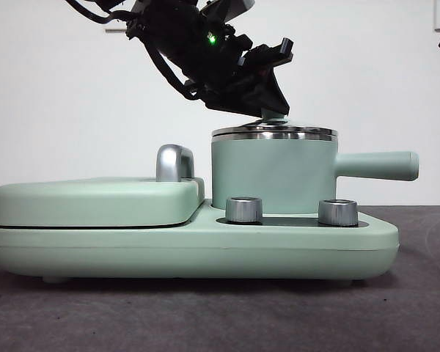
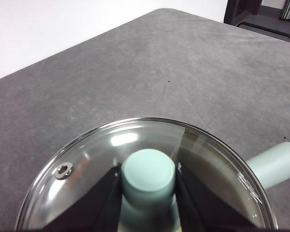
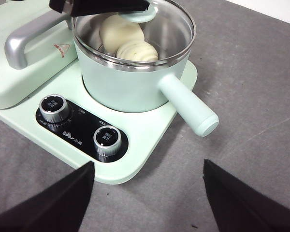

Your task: Put the buns in a small steamer

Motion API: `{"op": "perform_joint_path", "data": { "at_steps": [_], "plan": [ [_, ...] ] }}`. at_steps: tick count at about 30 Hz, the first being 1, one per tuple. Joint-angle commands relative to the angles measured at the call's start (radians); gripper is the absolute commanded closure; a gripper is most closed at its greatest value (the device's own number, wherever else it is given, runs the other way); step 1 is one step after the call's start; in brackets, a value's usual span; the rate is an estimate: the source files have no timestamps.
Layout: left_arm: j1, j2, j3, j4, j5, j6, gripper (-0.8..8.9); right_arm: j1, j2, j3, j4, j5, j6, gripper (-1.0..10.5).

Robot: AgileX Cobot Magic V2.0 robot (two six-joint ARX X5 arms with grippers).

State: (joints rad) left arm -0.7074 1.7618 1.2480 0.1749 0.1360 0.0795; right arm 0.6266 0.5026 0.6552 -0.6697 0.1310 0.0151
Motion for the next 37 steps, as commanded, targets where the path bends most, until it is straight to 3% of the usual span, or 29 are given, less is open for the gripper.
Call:
{"op": "perform_joint_path", "data": {
  "at_steps": [1,11,25,29,37],
  "plan": [
    [-0.008,0.014,0.021,-0.029,0.003,-0.002,5.77,0.007,0.005,0.004,0.007,0.001,0.011,5.9],
    [-0.003,-0.107,0.021,-0.14,0.002,-0.002,5.54,0.007,0.005,0.004,0.008,0.001,0.011,5.9],
    [0.079,-0.449,0.006,-0.623,0.003,-0.1,5.54,0.007,0.006,0.005,0.035,-0.051,0.011,5.9],
    [0.123,-0.54,-0.072,-0.669,0.003,-0.102,5.55,0.007,0.02,0.005,0.075,-0.064,0.011,5.9],
    [0.21,-0.792,-0.341,-0.658,0.002,-0.199,5.56,0.007,0.124,0.007,0.174,-0.095,0.011,5.9]
  ]
}}
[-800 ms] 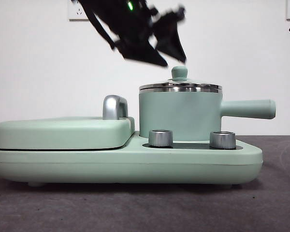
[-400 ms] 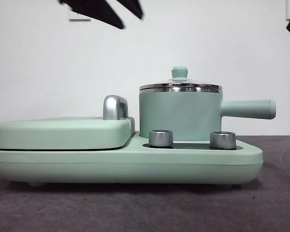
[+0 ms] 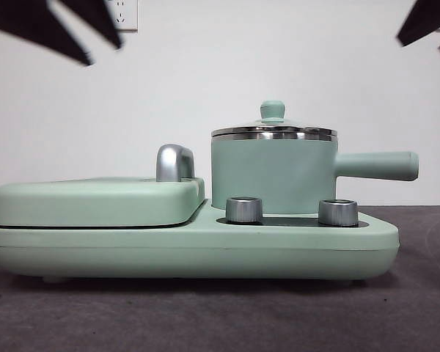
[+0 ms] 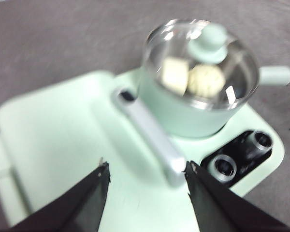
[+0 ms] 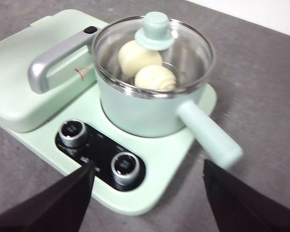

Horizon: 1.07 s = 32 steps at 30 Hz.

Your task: Put the buns in a small steamer

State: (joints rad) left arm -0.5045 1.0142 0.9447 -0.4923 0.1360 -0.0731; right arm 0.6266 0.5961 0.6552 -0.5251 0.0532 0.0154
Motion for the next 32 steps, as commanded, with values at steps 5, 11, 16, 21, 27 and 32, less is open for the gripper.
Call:
{"op": "perform_joint_path", "data": {
  "at_steps": [5,11,16,21,27,32],
  "plan": [
    [0.04,-0.191,-0.158,0.005,-0.031,-0.104,5.56,0.007,0.122,0.007,0.124,-0.055,0.011,5.9],
    [0.057,-0.287,-0.207,-0.055,-0.042,-0.112,5.56,0.007,0.205,0.007,0.214,-0.09,0.056,5.9],
    [0.058,-0.303,-0.207,-0.07,-0.041,-0.111,5.56,0.007,0.219,0.007,0.256,-0.109,0.063,5.9],
    [0.058,-0.303,-0.207,-0.07,-0.041,-0.112,5.81,0.007,0.213,0.007,0.253,-0.109,0.063,6.0],
    [0.057,-0.303,-0.206,-0.063,-0.04,-0.114,7.98,0.007,0.212,0.007,0.257,-0.106,0.063,9.3],
    [0.058,-0.306,-0.206,-0.099,-0.039,-0.114,7.98,0.007,0.21,0.007,0.256,-0.113,0.063,9.3]
  ]
}}
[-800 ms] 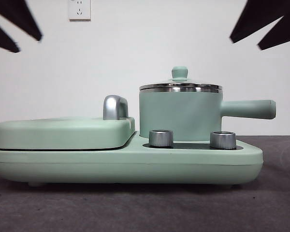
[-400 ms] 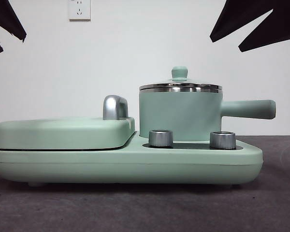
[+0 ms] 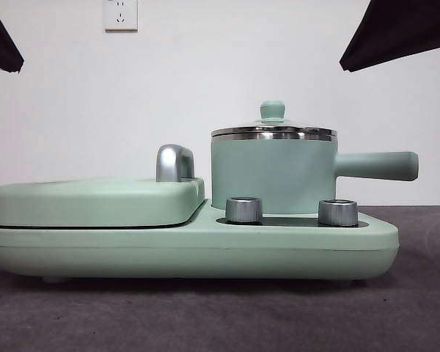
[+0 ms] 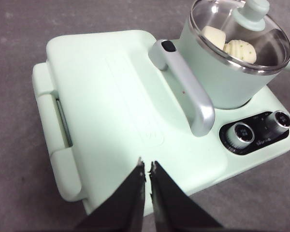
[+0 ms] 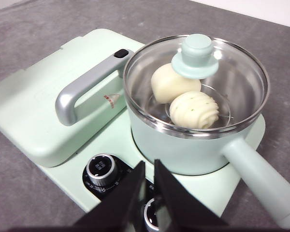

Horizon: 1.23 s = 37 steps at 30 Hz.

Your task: Put the buns in a small steamer

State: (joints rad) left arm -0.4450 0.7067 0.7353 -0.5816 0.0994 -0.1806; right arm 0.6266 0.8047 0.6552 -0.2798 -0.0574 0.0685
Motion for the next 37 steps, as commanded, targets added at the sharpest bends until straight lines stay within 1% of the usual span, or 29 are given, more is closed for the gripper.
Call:
{"op": "perform_joint_path", "data": {
  "at_steps": [1,11,13,14,15,16,19,22,26,29,34,37],
  "plan": [
    [-0.002,0.002,0.003,-0.011,-0.003,-0.007,7.98,0.007,0.001,0.007,0.011,0.0,0.01,9.3],
    [-0.002,0.002,0.003,-0.006,-0.003,-0.003,7.98,0.007,0.001,0.007,0.011,0.002,0.01,9.3],
    [0.005,-0.008,0.003,0.0,-0.016,0.048,7.98,0.007,0.001,0.007,0.011,0.002,0.01,9.3],
    [0.014,-0.014,0.003,-0.005,-0.016,0.098,7.97,0.007,0.001,0.007,0.011,0.002,0.01,9.3],
    [0.027,-0.021,0.002,-0.011,-0.016,0.129,7.97,0.007,0.001,0.007,0.011,0.002,0.01,9.3],
    [0.045,-0.032,-0.001,-0.018,-0.016,0.121,7.97,0.007,0.001,0.007,0.011,0.002,0.01,9.3],
    [0.112,-0.088,-0.027,-0.019,-0.014,0.055,7.97,0.007,0.001,0.007,0.011,0.002,0.01,9.3],
    [0.198,-0.172,-0.113,0.068,-0.014,0.031,7.97,0.007,0.001,0.007,0.011,0.002,0.01,9.3],
    [0.309,-0.303,-0.28,0.23,-0.018,0.039,7.97,0.007,0.001,0.007,0.011,0.002,0.01,9.3],
    [0.37,-0.4,-0.403,0.342,-0.019,0.057,7.97,0.007,0.001,0.007,0.011,0.002,0.01,9.3],
    [0.427,-0.529,-0.555,0.453,-0.024,0.067,7.97,0.007,0.001,0.007,0.011,0.002,0.01,9.3],
    [0.446,-0.587,-0.617,0.482,-0.024,0.067,7.97,0.007,0.001,0.007,0.011,0.002,0.01,9.3]
  ]
}}
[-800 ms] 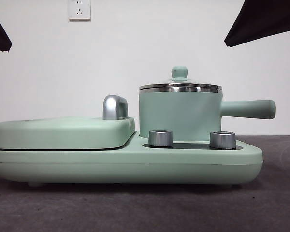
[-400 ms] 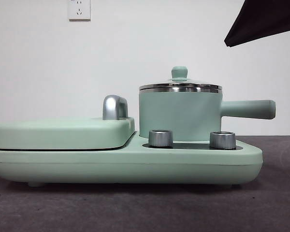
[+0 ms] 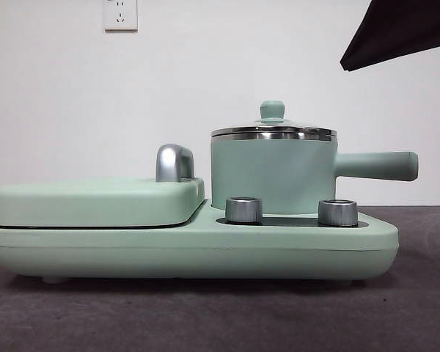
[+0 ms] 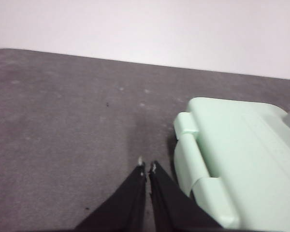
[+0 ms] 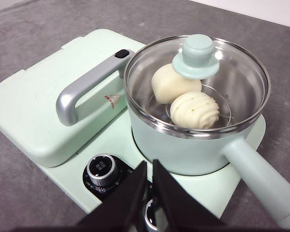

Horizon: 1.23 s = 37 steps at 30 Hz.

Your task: Put the buns in a small steamer

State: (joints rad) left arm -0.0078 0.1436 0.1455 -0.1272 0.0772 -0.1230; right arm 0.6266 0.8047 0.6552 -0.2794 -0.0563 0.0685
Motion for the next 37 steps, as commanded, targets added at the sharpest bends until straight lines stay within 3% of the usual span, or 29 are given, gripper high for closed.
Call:
{"op": "perform_joint_path", "data": {
  "at_steps": [1,10,17,37],
  "plan": [
    [0.013,-0.039,-0.043,0.031,-0.002,0.01,7.97,0.007,0.001,0.007,0.01,0.001,0.01,9.3],
    [0.015,-0.141,-0.133,0.025,0.002,0.011,7.97,0.007,0.001,0.007,0.01,0.001,0.01,9.3],
    [-0.002,-0.14,-0.133,-0.022,0.002,0.066,7.97,0.007,0.001,0.007,0.011,0.002,0.01,9.3],
    [-0.023,-0.14,-0.133,-0.022,0.002,0.066,7.97,0.007,0.001,0.007,0.011,0.004,0.01,9.3]
  ]
}}
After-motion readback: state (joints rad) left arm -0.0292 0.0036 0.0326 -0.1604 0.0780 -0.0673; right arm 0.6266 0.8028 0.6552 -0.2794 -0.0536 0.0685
